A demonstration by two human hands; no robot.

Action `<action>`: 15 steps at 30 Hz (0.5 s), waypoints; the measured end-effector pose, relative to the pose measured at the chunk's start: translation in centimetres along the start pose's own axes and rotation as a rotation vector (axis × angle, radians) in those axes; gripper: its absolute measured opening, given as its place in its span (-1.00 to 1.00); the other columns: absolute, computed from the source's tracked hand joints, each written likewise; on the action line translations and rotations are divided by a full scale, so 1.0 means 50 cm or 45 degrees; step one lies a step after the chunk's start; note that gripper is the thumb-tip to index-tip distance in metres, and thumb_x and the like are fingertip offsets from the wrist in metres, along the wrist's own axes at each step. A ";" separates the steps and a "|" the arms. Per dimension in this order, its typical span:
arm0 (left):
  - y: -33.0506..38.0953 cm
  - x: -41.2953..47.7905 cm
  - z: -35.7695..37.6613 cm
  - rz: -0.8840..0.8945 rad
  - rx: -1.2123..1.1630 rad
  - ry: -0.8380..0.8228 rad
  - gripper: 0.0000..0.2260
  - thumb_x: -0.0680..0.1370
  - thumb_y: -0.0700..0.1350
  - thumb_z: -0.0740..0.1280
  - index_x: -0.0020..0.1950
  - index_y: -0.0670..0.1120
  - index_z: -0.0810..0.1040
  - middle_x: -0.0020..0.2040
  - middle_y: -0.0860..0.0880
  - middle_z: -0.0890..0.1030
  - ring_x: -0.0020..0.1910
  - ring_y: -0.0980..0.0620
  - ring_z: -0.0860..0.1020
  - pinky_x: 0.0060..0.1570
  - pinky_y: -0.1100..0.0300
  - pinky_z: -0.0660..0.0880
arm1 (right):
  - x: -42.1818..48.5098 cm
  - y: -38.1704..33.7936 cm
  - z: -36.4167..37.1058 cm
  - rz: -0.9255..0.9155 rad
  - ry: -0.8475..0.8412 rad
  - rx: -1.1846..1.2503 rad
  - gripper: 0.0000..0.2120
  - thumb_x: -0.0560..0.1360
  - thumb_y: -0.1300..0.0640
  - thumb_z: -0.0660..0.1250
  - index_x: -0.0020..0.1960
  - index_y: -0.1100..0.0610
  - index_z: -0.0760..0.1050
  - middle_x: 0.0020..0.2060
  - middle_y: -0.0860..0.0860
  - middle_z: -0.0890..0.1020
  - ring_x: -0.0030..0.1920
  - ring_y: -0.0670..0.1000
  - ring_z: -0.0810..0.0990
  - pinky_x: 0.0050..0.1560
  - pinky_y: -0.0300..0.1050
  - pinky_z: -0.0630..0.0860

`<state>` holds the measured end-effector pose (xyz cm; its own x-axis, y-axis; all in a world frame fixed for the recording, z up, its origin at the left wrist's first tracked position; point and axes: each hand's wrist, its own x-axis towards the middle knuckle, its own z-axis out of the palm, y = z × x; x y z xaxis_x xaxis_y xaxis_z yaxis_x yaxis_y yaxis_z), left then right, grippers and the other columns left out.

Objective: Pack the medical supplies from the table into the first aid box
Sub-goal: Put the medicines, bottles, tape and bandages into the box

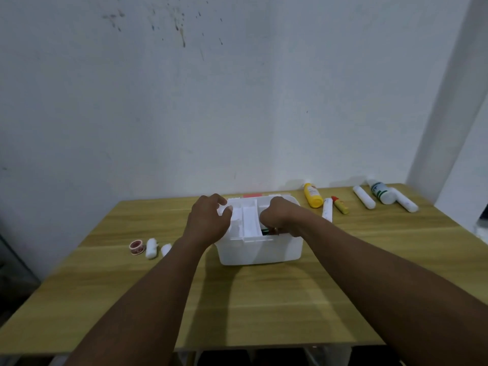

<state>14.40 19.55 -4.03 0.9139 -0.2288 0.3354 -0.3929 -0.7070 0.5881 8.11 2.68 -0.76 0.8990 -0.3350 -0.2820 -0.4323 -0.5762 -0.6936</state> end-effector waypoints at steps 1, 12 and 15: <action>0.001 -0.001 -0.001 -0.003 -0.001 -0.005 -0.73 0.57 0.05 0.34 0.21 -0.04 0.59 0.18 -0.08 0.58 0.13 -0.02 0.55 0.04 0.17 0.40 | 0.001 0.001 0.001 0.000 -0.009 0.046 -0.91 0.42 0.31 0.15 -0.13 0.24 0.41 -0.25 0.17 0.49 -0.26 0.11 0.48 -0.27 -0.17 0.39; 0.104 0.012 0.003 0.151 0.009 -0.095 -0.73 0.57 0.04 0.33 0.23 0.00 0.57 0.22 -0.09 0.53 0.20 -0.07 0.50 0.07 0.12 0.40 | -0.059 0.035 -0.162 -0.227 0.172 0.213 -0.89 0.49 0.31 0.18 -0.07 0.26 0.48 -0.14 0.18 0.56 -0.25 0.10 0.66 -0.21 0.01 0.61; 0.176 0.020 0.031 0.251 -0.036 -0.126 -0.73 0.57 0.04 0.32 0.22 -0.01 0.57 0.18 -0.07 0.56 0.16 -0.05 0.52 0.08 0.13 0.40 | -0.076 0.080 -0.243 -0.202 0.298 0.173 -0.87 0.49 0.28 0.20 -0.04 0.26 0.51 -0.12 0.18 0.59 -0.23 0.12 0.68 -0.25 0.00 0.59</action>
<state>11.99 12.05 0.33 0.8240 -0.4266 0.3729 -0.5666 -0.6230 0.5393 2.12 -7.40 5.58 0.9073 -0.4202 -0.0137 -0.2600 -0.5352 -0.8037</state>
